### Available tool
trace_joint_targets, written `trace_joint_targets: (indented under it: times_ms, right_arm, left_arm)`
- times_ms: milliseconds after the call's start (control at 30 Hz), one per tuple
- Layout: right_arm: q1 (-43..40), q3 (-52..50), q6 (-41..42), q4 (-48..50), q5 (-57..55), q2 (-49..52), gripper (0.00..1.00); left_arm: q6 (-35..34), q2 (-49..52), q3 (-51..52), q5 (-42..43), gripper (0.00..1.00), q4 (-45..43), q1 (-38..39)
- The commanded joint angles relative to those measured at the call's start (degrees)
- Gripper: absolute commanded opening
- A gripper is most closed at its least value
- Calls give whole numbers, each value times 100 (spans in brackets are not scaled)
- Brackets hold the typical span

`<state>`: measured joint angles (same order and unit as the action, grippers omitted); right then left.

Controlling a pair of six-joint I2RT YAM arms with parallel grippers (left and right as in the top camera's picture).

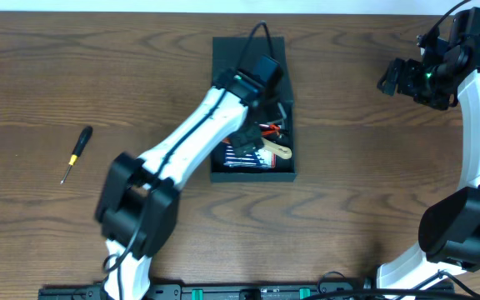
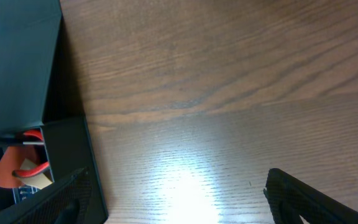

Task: Pack container
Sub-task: 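Carry the pliers into the box and release them, then lower the left gripper onto the yellow-handled screwdriver and grasp it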

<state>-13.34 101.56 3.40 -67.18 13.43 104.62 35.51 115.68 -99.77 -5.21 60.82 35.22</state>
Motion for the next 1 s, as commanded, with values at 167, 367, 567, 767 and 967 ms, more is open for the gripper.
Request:
trace_joint_targets:
  times_ms: [167, 367, 567, 767, 967]
  right_arm:
    - [-9, -13, -72, 17, 9, 33, 91]
    - [-9, -13, -72, 44, 7, 33, 92]
    - [-7, -13, -70, 127, 9, 35, 93]
    - [-7, -13, -70, 162, 9, 35, 92]
    - [-9, -13, -70, 297, 9, 35, 92]
  left_arm:
    - [-1259, -1589, -129, -605, 98, 1513, -1569]
    - [-1567, -1478, -24, 339, 98, 1504, -3652]
    - [-2065, -769, 236, 337, 98, 1261, -5211]
    - [-1729, 44, 238, 337, 97, 953, -5761]
    - [-896, 743, 238, 337, 94, 688, -5724]
